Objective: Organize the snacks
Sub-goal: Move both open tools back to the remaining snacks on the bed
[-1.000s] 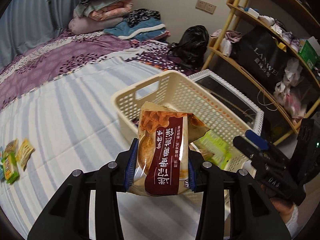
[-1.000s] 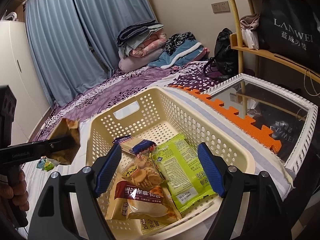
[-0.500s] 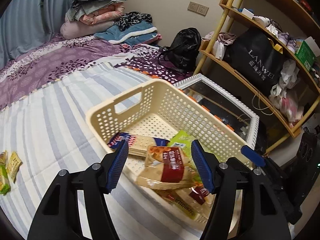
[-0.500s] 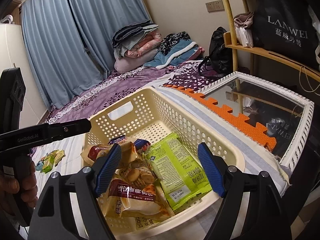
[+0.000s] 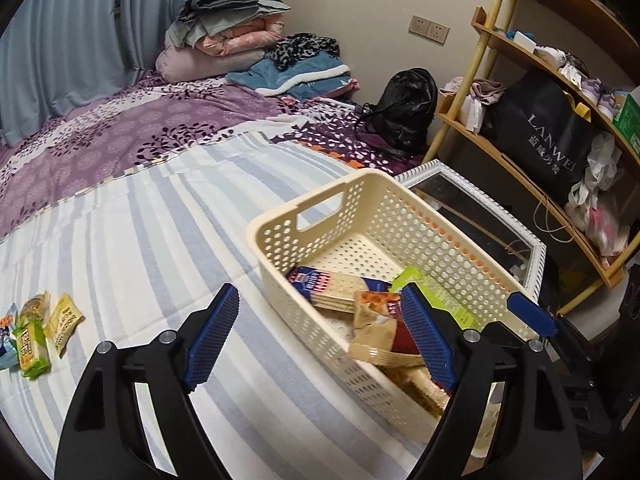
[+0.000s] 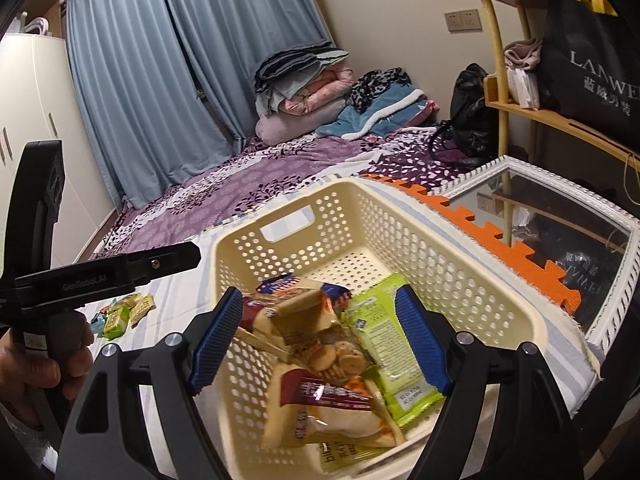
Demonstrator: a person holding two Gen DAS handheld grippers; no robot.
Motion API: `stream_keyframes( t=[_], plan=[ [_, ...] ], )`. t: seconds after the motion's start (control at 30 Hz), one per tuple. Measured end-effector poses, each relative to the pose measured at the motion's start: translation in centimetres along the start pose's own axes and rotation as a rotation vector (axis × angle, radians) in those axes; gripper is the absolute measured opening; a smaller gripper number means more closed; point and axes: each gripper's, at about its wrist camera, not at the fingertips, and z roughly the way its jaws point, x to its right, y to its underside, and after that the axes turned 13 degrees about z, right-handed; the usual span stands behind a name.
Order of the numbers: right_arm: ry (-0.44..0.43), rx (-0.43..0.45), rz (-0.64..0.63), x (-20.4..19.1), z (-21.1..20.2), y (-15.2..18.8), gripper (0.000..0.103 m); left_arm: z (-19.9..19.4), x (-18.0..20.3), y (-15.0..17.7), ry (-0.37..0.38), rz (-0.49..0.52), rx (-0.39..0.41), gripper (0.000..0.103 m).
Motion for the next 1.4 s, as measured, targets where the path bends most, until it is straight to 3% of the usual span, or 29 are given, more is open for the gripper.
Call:
stream_keyframes(
  t=[0.6, 0.67, 1.4],
  plan=[
    [-0.125, -0.071, -0.131, -8.3, 1.3, 1.7, 0.078, -3.3, -8.1, 3.1, -0.125, -0.129, 0.001, 0.086],
    [-0.137, -0.083, -0.147, -9.1, 1.6, 2.0, 0.078, -3.6, -9.1, 3.6, -0.140, -0.144, -0.002, 0.091],
    [-0.231, -0.277, -0.286, -18.4, 7.1, 7.5, 0.078, -8.1, -22.5, 12.0, -0.351, -0.369, -0.045, 0.092]
  ],
)
